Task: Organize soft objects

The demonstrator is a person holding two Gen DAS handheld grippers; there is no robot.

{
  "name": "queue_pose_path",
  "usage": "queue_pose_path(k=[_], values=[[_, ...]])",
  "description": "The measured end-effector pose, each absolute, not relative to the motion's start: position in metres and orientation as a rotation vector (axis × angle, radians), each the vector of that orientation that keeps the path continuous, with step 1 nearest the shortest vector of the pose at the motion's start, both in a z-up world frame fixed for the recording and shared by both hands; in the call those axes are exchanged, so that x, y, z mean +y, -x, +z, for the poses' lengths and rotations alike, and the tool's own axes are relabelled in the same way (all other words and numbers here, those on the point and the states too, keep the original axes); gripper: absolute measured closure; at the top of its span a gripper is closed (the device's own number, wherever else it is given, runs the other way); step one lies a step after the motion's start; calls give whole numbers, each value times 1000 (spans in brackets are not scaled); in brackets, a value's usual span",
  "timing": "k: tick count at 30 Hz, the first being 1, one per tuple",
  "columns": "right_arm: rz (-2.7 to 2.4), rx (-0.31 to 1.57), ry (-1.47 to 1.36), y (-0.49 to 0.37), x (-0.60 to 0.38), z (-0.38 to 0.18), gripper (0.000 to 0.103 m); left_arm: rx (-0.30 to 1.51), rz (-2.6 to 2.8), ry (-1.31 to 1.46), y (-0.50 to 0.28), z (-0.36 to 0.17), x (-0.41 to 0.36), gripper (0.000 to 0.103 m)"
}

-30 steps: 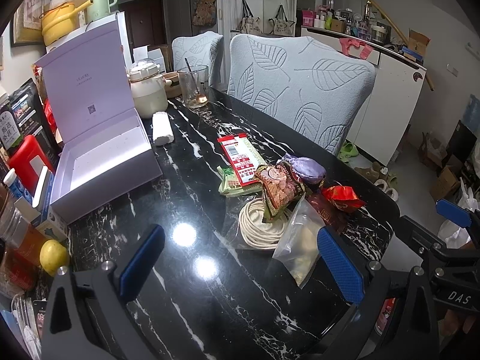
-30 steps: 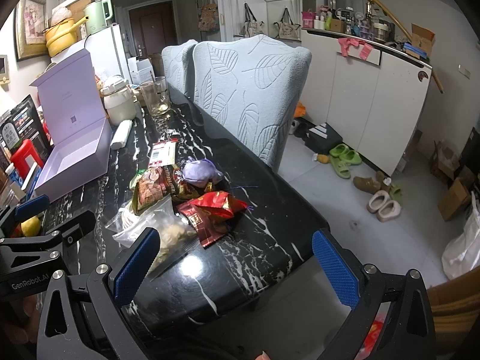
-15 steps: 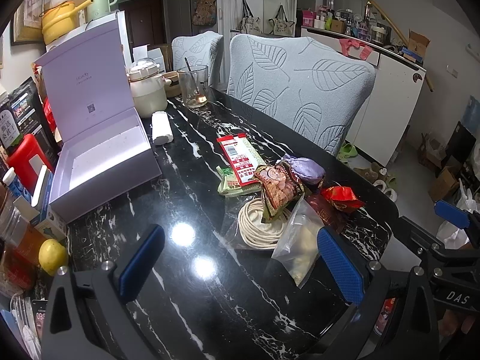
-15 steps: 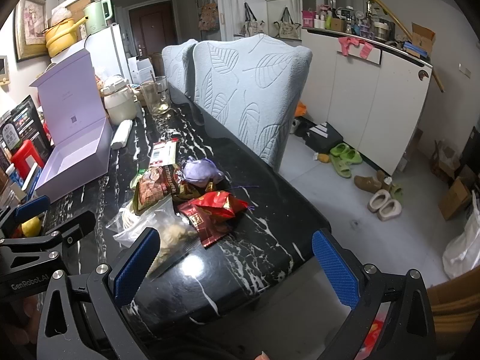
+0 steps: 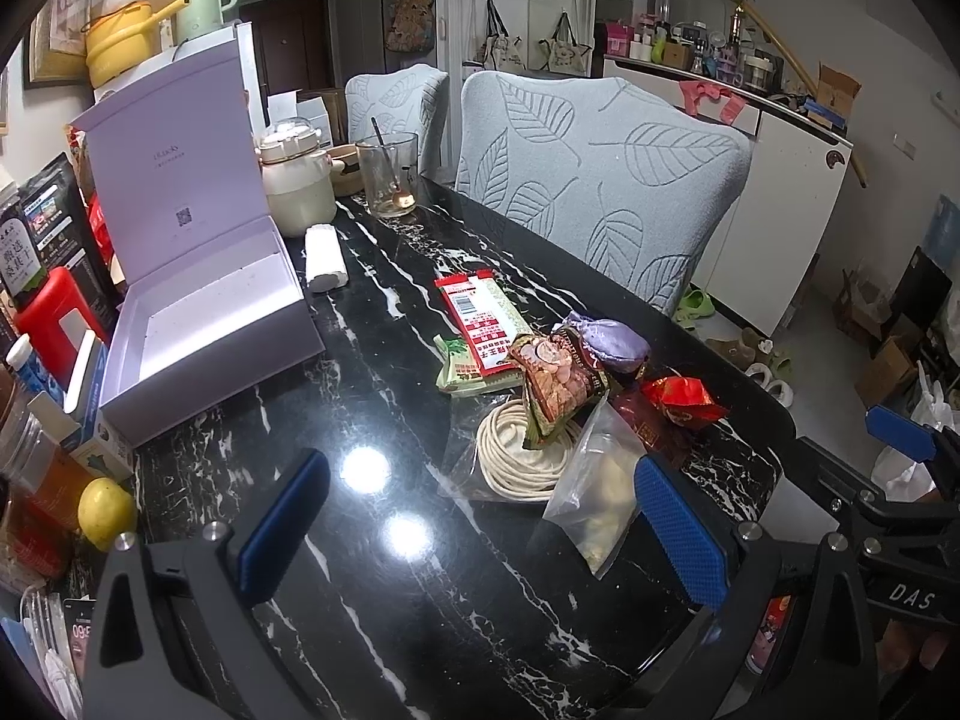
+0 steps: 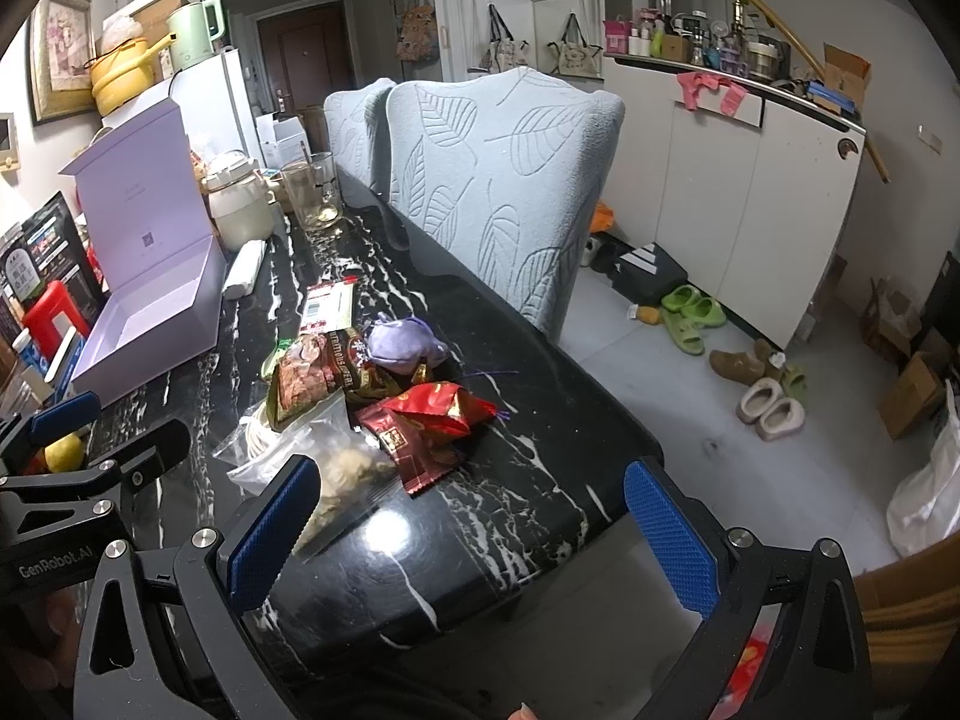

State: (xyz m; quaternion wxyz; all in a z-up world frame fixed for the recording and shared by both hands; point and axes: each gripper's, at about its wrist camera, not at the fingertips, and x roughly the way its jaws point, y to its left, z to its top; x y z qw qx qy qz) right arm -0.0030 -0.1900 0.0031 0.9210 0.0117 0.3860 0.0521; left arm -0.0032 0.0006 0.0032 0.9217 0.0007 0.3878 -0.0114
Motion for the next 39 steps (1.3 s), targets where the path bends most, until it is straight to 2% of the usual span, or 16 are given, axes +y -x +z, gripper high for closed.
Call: queue_pose_path(k=[19,31,39], values=[[141,784,-40,8,-193,4,0,794,-15,28,11,5,6,0],[260,801,-51,5,-185,-16,0,813,34,96,22,-10,34,0],[298,816,-49,-12,-183,-37,8,823,70,130,22,-17,42,0]])
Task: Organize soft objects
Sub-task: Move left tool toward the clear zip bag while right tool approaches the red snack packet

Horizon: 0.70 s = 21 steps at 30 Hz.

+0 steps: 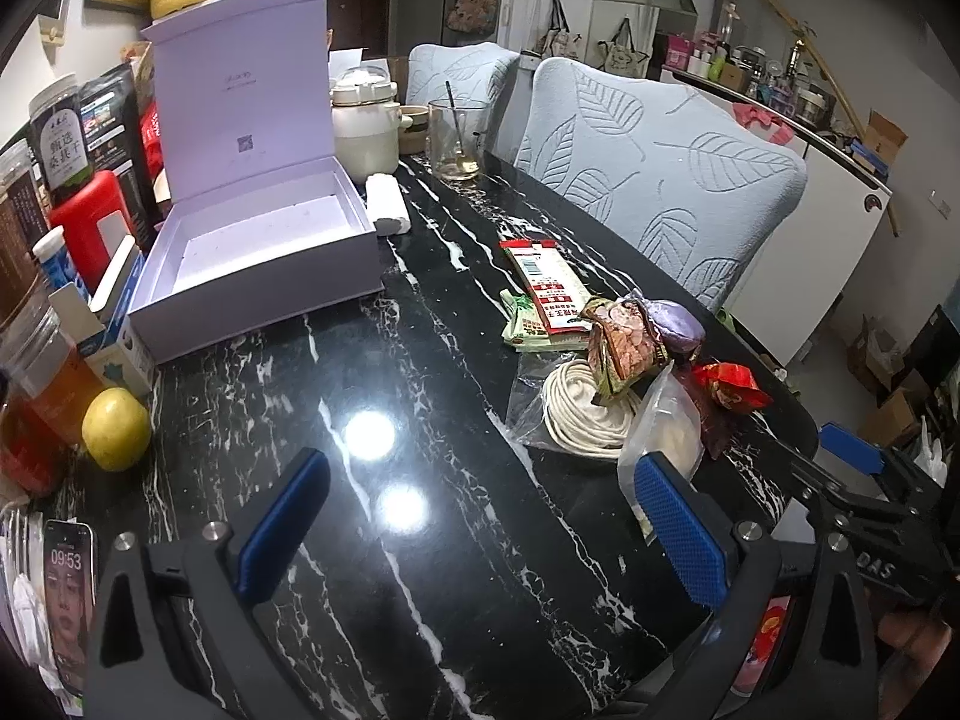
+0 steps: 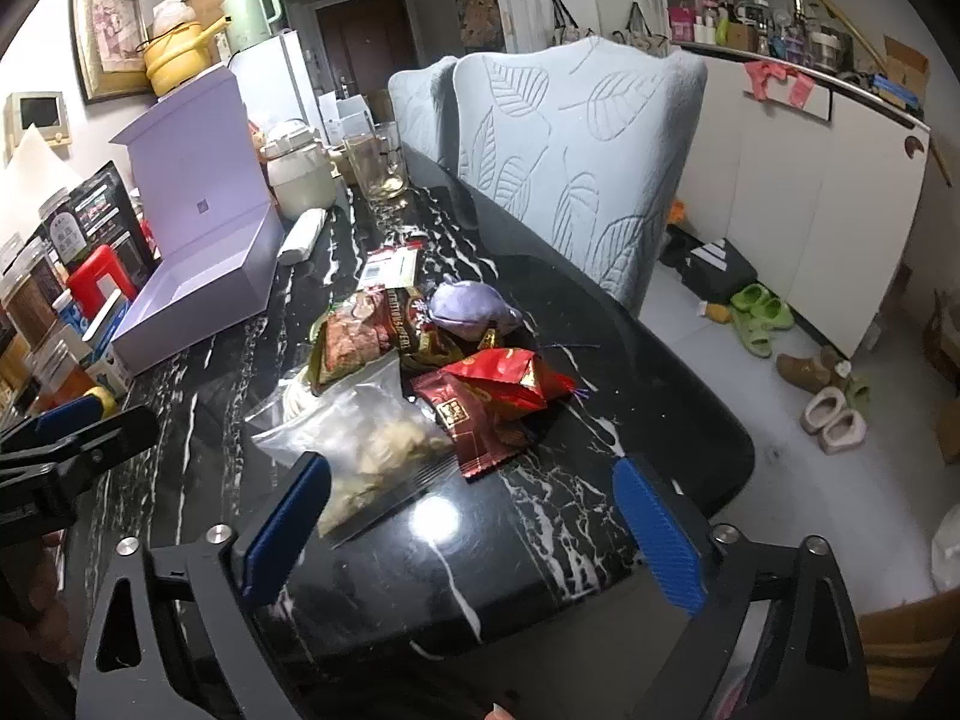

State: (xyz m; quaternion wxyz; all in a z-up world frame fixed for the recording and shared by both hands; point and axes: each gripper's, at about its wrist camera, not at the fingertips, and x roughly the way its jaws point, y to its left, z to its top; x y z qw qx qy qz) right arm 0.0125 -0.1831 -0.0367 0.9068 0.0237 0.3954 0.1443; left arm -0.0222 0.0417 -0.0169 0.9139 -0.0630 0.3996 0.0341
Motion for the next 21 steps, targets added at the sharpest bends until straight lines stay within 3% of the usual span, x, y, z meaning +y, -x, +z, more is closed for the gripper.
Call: queue_pose_path(k=[14,21], values=[[369,802,-38,-71,-191,-64,23,860,65,208,-4,-34,12,0],[452,820,-71,-89,-192,-72,35,882,54,194,-16,-39,-1,0]])
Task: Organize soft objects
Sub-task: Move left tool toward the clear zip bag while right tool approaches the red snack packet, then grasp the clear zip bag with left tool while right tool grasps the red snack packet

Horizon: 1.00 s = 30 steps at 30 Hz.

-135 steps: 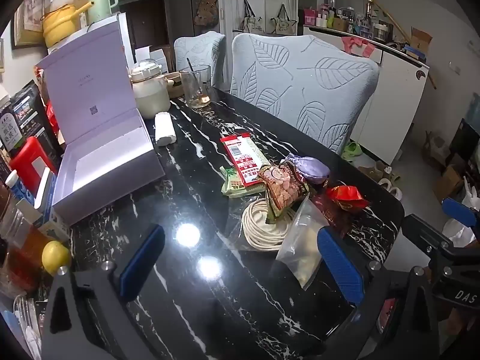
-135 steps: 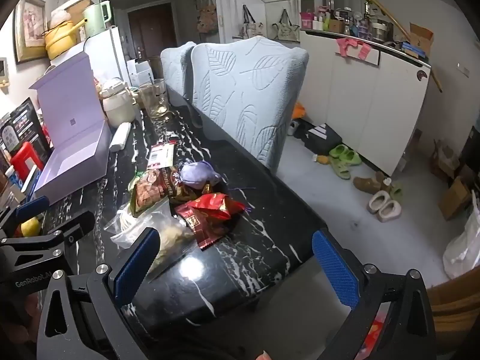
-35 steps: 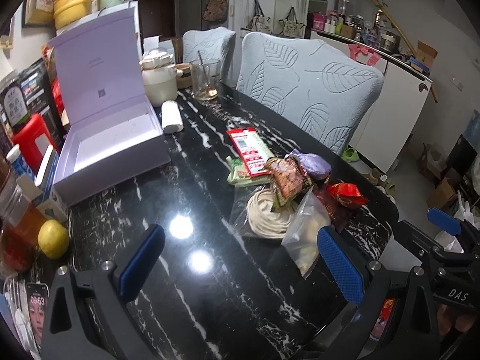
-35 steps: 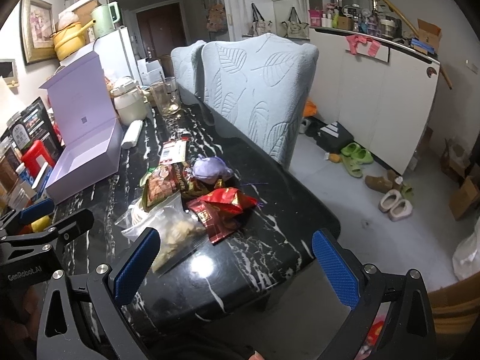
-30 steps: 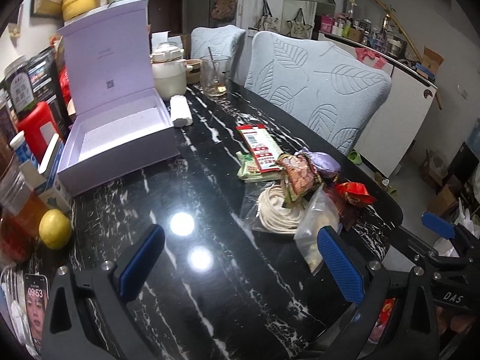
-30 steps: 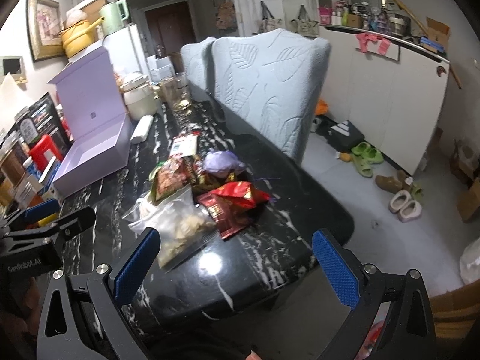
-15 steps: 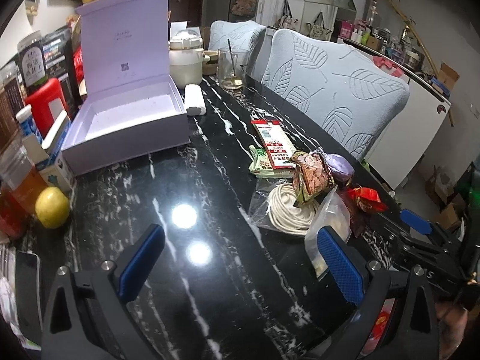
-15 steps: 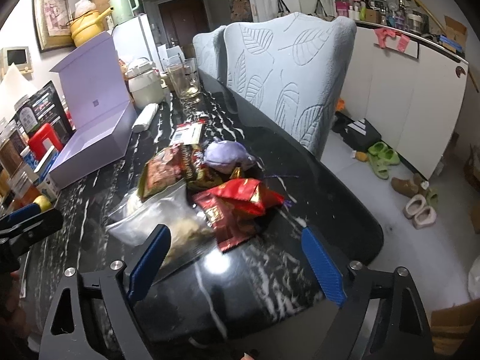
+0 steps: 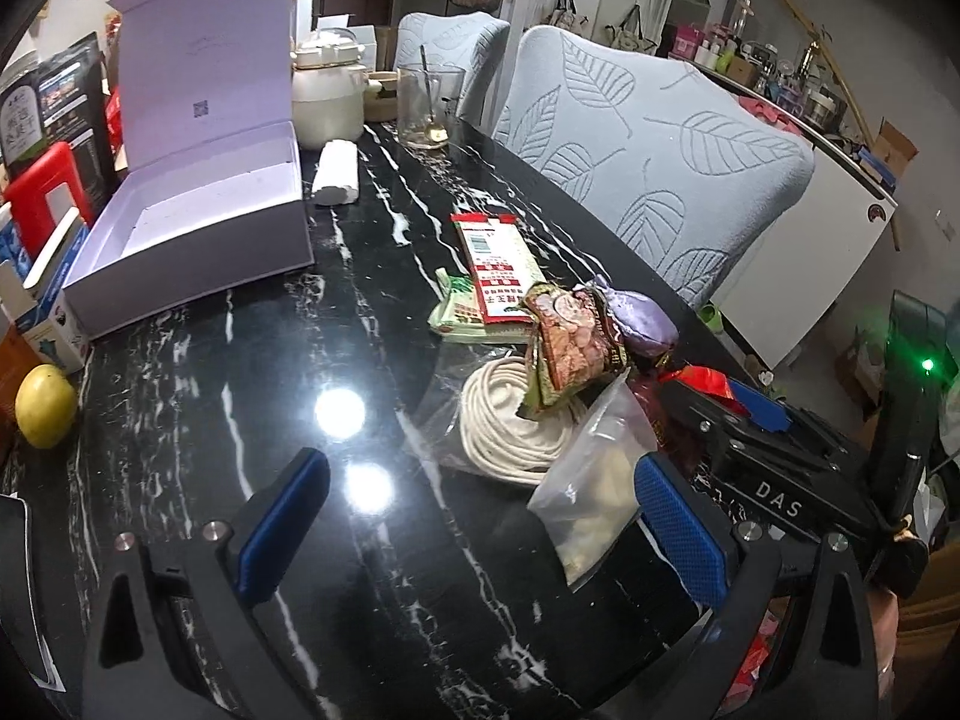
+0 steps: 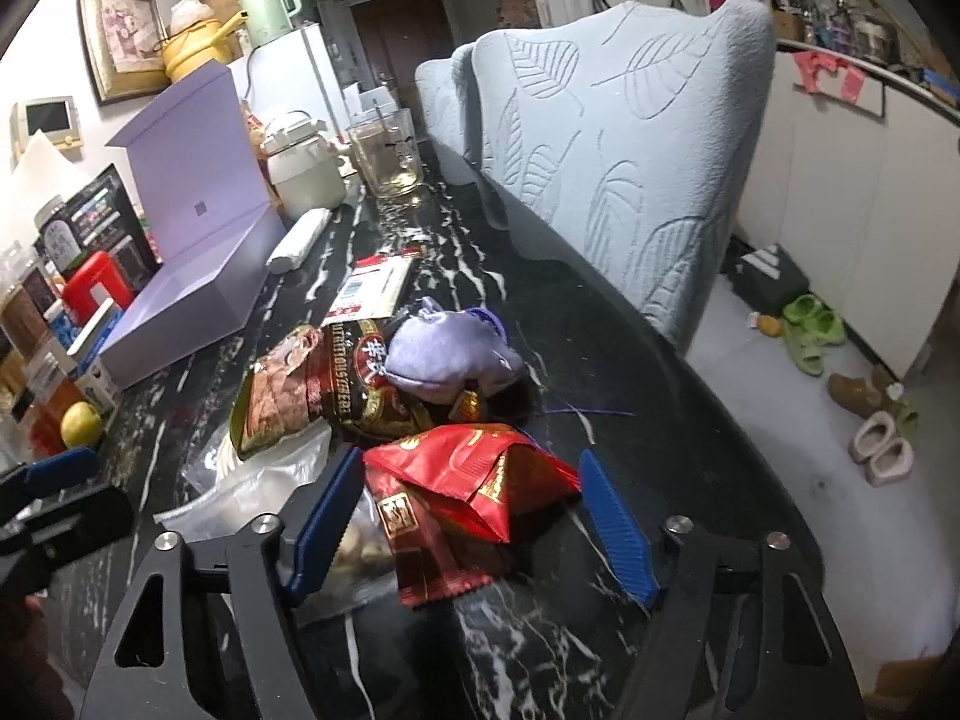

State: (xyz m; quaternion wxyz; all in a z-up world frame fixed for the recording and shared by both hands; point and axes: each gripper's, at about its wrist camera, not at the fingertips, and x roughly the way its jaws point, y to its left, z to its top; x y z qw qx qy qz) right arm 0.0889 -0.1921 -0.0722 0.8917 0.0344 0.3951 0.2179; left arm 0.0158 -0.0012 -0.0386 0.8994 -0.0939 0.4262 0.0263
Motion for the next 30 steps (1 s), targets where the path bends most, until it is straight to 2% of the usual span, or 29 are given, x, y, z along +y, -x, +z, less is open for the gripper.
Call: queue_pose_path(k=[4,5,6,9,12,23,27,30], values=[[459,801,-43,-90,-190,-74,45,897,48,175,-21,-43,-6,0],[455,792,-30,-89,-190,-73,56,901,44,171,-22,-44,-8,0],[444,784,-19,-88,-190,-73,60,906,38,168,-24,-45,-10,0],[454,780,-28,-89,-195,-75,63,921,16,160,-29,-49,-17,0],[445,780,-41,-89,-201,-75,71,932,-5,135,-32,-54,-25,0],[433,784,-71,-82,-219,-73,71,970,-70,76,-41,-72,-51,0],[419,788,-77,-78,-229,-72,71,977,-92,68,-45,-76,-57,14],[412,790,-75,-76,-232,-73,71,977,-101,56,-48,-81,-62,17]])
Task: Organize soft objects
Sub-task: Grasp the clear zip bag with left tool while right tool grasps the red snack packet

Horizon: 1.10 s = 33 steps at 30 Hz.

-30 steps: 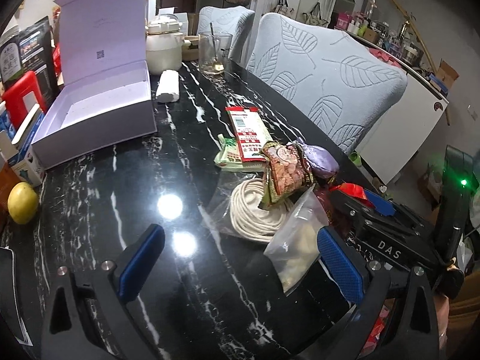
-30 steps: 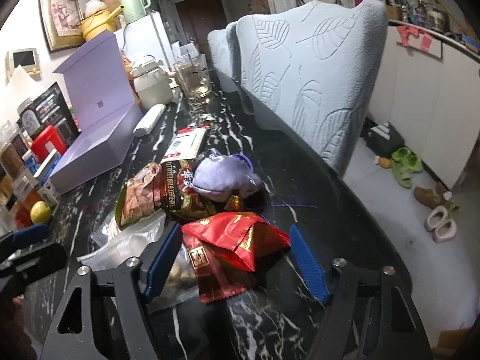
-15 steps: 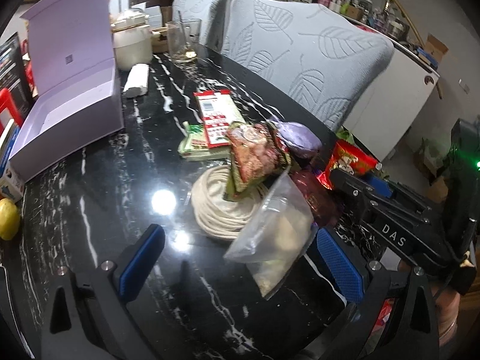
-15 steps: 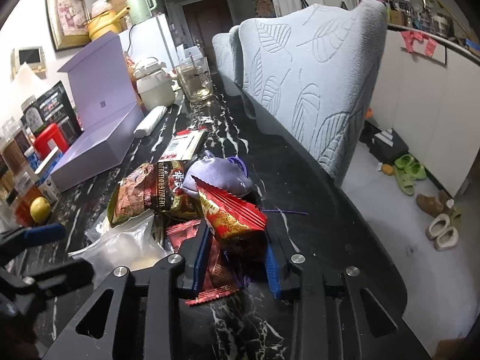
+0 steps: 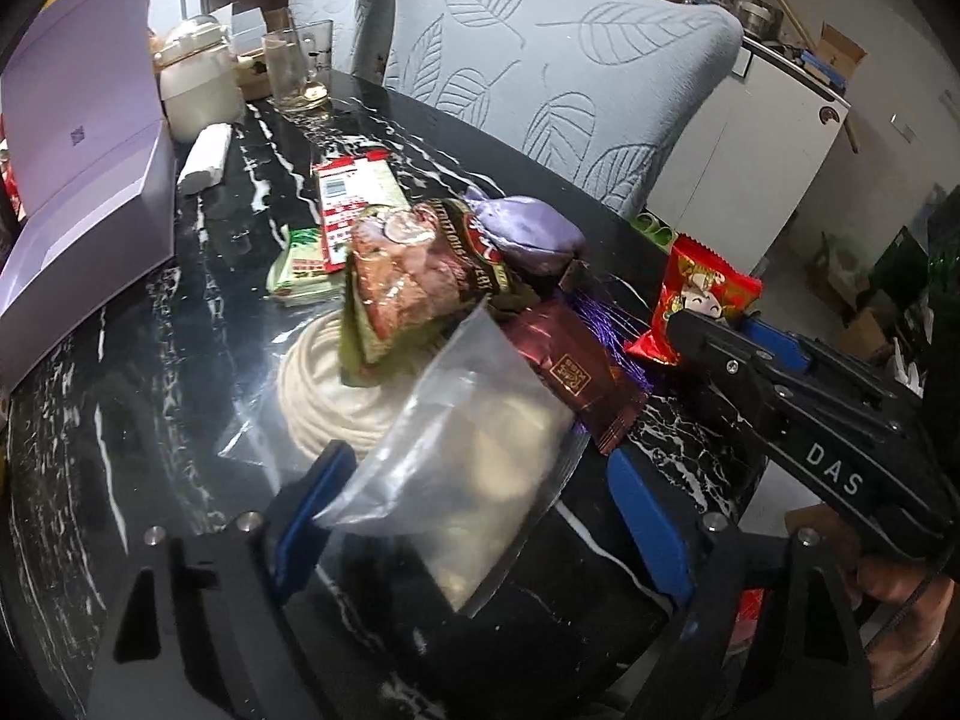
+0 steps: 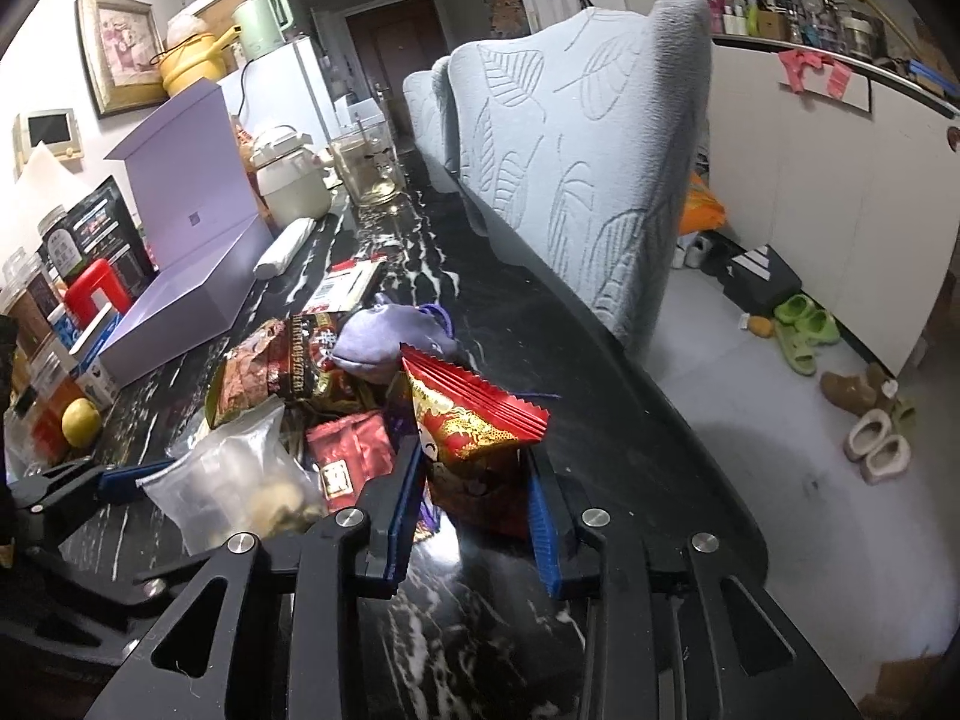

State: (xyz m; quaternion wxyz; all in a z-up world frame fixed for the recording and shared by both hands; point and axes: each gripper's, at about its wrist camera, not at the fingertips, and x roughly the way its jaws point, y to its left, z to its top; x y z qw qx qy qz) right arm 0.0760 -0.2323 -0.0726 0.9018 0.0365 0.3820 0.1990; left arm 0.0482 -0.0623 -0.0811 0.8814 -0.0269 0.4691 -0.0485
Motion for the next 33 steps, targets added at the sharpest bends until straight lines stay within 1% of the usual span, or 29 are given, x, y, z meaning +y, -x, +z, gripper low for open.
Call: queue_pose_path(k=[2,3,7,12,13,14,16,17,20,21,22,25,33], values=[[409,792,-73,-75,-233,-73,71,966,-102,40,-48,-82,-66,26],[408,791,-74,-75,-233,-73,71,964,-104,36,-47,-82,-67,33],[405,792,-72,-74,-234,-73,71,956,-113,39,-49,-83,-69,34],[402,800,-67,-73,-234,-76,71,928,-120,26,-46,-83,-70,41],[401,799,-65,-73,-234,-77,71,925,-123,32,-45,-82,-69,50],[399,797,-63,-73,-234,-77,71,921,-125,38,-44,-81,-68,54],[389,789,-60,-72,-234,-77,72,912,-131,53,-43,-78,-65,58],[391,784,-59,-72,-234,-77,76,908,-132,54,-42,-77,-64,59],[403,779,-59,-72,-231,-77,77,890,-136,70,-39,-74,-61,67],[401,774,-57,-71,-231,-77,77,877,-139,75,-37,-72,-60,74],[398,770,-61,-71,-232,-76,77,865,-141,79,-35,-70,-59,78],[398,775,-79,-70,-234,-75,77,841,-152,96,-31,-63,-55,82],[400,764,-84,-53,-237,-64,77,820,-154,123,-20,-47,-44,83]])
